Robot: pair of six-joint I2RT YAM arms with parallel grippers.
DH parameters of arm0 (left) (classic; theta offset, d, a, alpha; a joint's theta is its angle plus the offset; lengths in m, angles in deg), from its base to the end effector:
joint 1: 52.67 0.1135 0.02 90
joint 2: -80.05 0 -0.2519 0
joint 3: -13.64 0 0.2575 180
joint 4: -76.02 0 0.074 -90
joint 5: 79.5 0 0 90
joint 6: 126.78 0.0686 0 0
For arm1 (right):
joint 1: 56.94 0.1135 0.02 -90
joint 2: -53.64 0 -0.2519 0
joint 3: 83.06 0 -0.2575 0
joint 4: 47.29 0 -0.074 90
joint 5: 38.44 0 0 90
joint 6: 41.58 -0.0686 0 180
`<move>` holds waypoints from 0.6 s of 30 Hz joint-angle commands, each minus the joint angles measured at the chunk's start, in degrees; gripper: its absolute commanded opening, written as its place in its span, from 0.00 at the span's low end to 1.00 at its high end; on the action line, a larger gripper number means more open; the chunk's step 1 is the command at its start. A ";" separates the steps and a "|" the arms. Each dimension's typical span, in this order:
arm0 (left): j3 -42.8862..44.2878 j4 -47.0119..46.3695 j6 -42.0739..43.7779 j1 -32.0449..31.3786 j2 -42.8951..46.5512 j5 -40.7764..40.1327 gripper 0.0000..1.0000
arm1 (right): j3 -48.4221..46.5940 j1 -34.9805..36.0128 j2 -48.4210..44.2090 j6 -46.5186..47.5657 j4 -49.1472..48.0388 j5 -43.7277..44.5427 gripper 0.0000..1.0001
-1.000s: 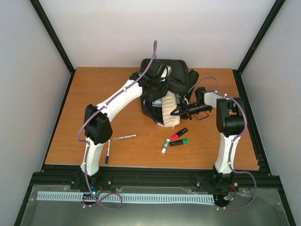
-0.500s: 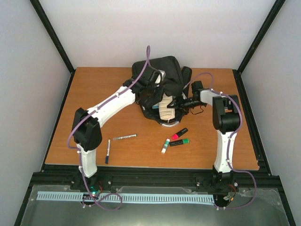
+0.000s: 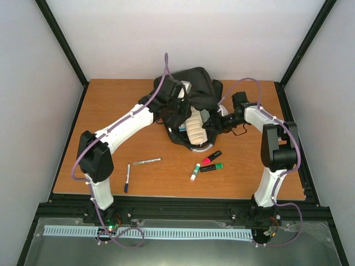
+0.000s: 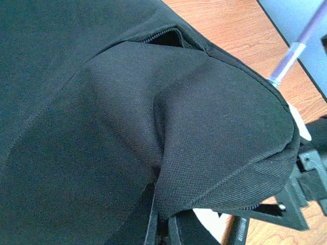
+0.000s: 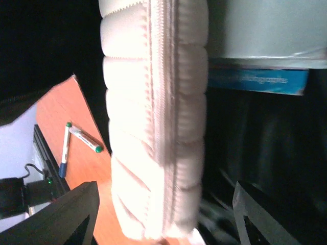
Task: Pack the student bag
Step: Place the stationery in the student bag.
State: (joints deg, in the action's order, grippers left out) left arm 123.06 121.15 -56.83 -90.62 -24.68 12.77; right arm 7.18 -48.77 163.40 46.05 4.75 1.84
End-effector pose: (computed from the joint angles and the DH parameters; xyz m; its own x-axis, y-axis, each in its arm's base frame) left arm 0.3525 -0.2784 0.2857 -0.6993 0.1109 -0.7062 0.4242 0.8595 -0.2851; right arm 0.3723 0.1063 0.1499 -0.9542 -0.1100 -0.2781 -0.2855 0.6116 0.7379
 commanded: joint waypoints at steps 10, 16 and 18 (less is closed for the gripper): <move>-0.93 -6.15 -1.12 2.75 4.21 -0.34 0.01 | 11.05 -0.34 -7.91 13.53 2.69 -0.30 0.64; -0.84 -6.16 -2.01 3.97 3.72 0.98 0.01 | 14.72 0.11 -12.26 19.98 5.11 0.01 0.22; -0.82 -6.17 -2.41 4.26 3.58 1.61 0.01 | 15.46 0.89 -14.28 21.96 4.61 1.24 0.10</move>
State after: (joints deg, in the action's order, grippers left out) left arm 120.85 120.34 -57.42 -88.02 -23.92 13.86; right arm 21.01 -48.90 152.67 62.39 9.00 1.82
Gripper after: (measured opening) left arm 0.025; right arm 0.190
